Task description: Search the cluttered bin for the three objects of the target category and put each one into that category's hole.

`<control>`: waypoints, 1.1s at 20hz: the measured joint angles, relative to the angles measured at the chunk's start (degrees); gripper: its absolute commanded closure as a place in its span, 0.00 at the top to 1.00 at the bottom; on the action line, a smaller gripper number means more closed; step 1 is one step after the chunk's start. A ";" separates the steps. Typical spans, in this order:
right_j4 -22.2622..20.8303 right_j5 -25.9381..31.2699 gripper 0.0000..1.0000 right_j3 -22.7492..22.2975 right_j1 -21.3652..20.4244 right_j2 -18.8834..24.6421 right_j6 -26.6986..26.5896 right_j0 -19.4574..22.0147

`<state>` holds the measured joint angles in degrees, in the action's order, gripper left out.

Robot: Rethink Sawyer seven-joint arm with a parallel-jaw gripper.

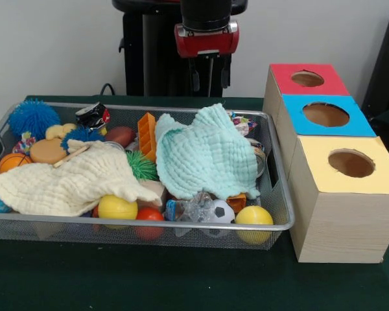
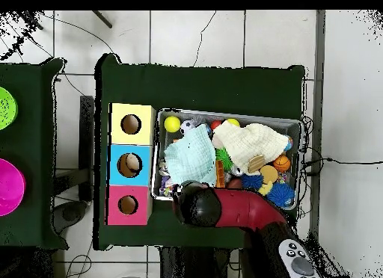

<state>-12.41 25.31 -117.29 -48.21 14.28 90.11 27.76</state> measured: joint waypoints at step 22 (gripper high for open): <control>-0.05 0.01 1.00 17.50 10.10 5.93 0.00 1.14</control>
<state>-12.45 25.32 -99.79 -38.11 20.21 90.11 28.90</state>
